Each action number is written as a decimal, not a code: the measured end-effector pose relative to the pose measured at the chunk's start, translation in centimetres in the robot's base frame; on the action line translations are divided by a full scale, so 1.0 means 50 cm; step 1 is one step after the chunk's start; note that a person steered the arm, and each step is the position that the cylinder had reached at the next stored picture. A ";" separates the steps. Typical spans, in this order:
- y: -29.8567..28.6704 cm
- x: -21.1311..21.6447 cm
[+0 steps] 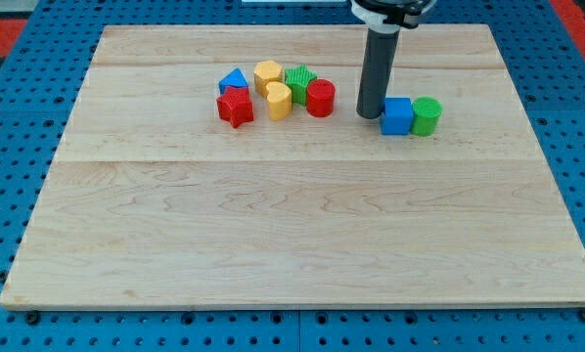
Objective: Move the red circle to the center
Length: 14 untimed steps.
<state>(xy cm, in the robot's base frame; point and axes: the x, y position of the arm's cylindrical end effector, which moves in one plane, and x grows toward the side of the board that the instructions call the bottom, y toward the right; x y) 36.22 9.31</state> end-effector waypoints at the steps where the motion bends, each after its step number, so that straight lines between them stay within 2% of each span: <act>1: 0.000 -0.034; 3: -0.018 -0.105; 6: -0.058 -0.136; 9: -0.072 -0.071; 14: -0.199 0.014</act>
<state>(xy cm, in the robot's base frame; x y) 36.90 -0.66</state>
